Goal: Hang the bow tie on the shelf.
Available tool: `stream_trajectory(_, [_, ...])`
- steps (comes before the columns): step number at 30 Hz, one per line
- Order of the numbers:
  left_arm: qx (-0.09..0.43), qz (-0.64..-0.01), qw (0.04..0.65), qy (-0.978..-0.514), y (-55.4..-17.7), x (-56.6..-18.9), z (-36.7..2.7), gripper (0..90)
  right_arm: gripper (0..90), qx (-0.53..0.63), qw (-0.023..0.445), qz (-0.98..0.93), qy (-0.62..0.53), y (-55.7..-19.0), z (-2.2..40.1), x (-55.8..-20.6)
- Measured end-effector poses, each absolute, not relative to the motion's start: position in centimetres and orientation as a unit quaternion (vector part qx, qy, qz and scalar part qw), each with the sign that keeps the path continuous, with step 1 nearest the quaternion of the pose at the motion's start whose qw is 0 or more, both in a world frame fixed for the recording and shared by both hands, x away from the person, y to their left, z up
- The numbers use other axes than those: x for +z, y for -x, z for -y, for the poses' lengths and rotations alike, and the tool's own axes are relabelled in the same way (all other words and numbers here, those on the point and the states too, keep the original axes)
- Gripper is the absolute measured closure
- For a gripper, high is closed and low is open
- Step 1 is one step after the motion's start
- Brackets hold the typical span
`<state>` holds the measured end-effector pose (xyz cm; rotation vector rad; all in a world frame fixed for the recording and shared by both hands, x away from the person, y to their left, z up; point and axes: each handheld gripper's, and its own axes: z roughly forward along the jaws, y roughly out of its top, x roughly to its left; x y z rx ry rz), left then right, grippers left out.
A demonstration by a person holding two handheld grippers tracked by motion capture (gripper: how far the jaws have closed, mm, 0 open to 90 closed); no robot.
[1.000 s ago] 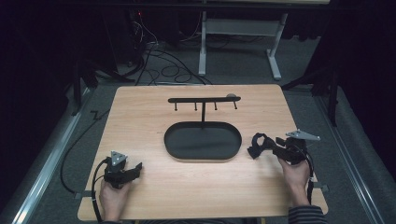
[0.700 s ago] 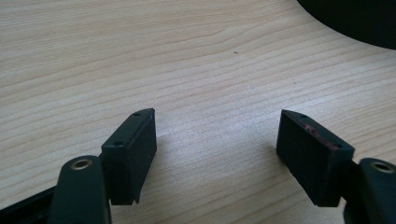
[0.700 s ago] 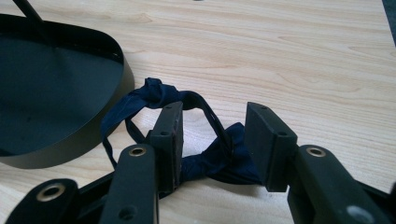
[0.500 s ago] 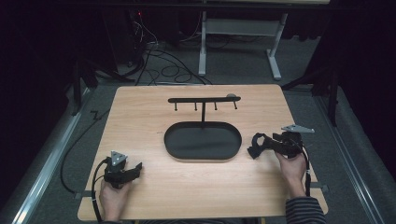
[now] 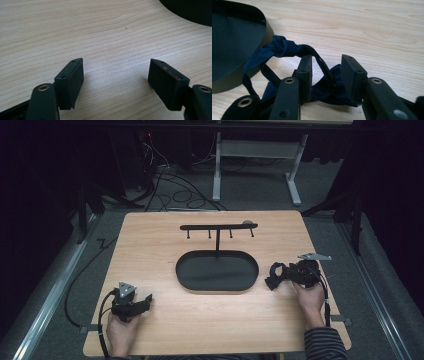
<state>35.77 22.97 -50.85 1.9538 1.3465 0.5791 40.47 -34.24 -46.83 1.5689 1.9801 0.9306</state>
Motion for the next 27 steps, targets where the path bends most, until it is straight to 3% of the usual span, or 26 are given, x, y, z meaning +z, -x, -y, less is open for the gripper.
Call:
stream_trajectory(8, [0.223, -0.518, 0.342, -0.752, -35.76, -50.85, -22.97, 29.3, 72.7, 0.327, 0.216, -0.725, -0.567, -41.00, 34.06, -47.56])
stream_trajectory(15, [0.223, -0.518, 0.342, -0.752, -35.77, -50.85, -22.97, 29.3, 86.5, 0.326, 0.220, -0.732, -0.556, -40.90, 33.99, -47.48])
stream_trajectory(27, [0.223, -0.518, 0.343, -0.752, -35.77, -50.85, -22.97, 29.3, 89.0, 0.337, 0.228, -0.733, -0.545, -40.19, 33.89, -46.63])
